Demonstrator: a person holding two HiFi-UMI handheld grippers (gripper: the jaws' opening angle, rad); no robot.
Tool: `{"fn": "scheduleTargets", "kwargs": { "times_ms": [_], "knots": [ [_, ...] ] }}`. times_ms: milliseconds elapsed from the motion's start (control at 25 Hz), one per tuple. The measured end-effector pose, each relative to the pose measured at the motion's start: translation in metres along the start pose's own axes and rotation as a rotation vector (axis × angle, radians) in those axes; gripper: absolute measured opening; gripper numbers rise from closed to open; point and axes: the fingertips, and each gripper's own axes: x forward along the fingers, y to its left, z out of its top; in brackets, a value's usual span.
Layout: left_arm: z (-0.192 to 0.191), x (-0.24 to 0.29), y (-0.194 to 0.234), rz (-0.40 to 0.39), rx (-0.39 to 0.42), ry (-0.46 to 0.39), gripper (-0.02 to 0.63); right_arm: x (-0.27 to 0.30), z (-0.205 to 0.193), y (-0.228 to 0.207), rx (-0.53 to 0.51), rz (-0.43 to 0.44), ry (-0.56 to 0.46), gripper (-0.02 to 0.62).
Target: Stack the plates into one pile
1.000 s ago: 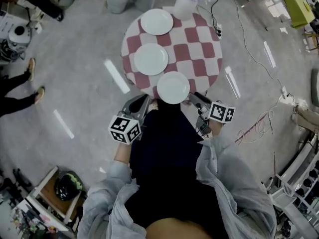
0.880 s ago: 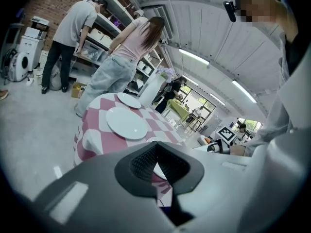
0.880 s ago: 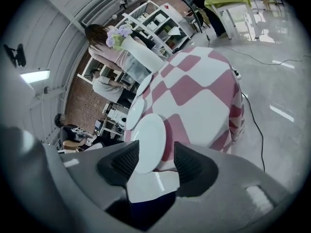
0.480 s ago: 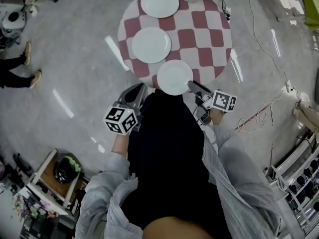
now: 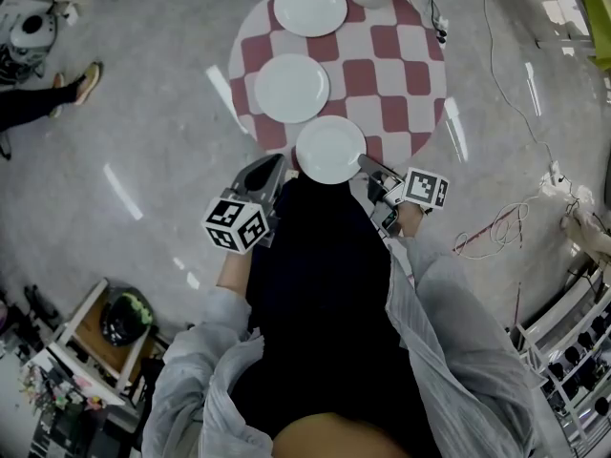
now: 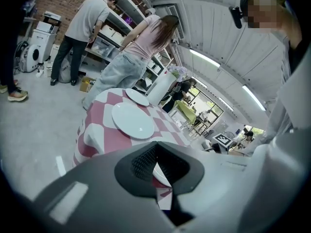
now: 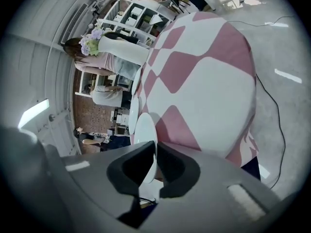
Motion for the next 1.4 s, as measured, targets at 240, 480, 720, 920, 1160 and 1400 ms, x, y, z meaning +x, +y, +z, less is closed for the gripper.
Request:
{"fn": "scheduleTargets", "kwargs": {
  "times_ms": [240,480,720,920,1160,1400],
  "knots": [
    [0.010,-0.001,-0.002,-0.003,-0.008,-0.018,0.011,-0.004,-0.005,0.021,0.037,0.112,-0.014,0.014],
    [0.025,-0.004,-0.010,-0.018,0.012,-0.052,0.011,-0.010,-0.010,0.034,0.020,0.124,-0.006,0.012],
    [0.031,-0.009,-0.012,-0.017,0.004,-0.087,0.011,-0.015,-0.009,0.049,-0.038,0.155,-0.003,0.017],
    [0.041,-0.010,-0.015,-0.018,-0.017,-0.134,0.011,-0.020,-0.006,0.063,-0.038,0.209,-0.033,0.017],
    [0.052,-0.014,-0.015,-0.009,-0.016,-0.177,0.011,-0.025,0.006,0.081,-0.044,0.270,-0.056,0.017],
    [0.064,-0.018,-0.006,0.030,-0.009,-0.210,0.011,-0.023,0.030,0.097,-0.071,0.302,-0.077,0.017]
  ]
}}
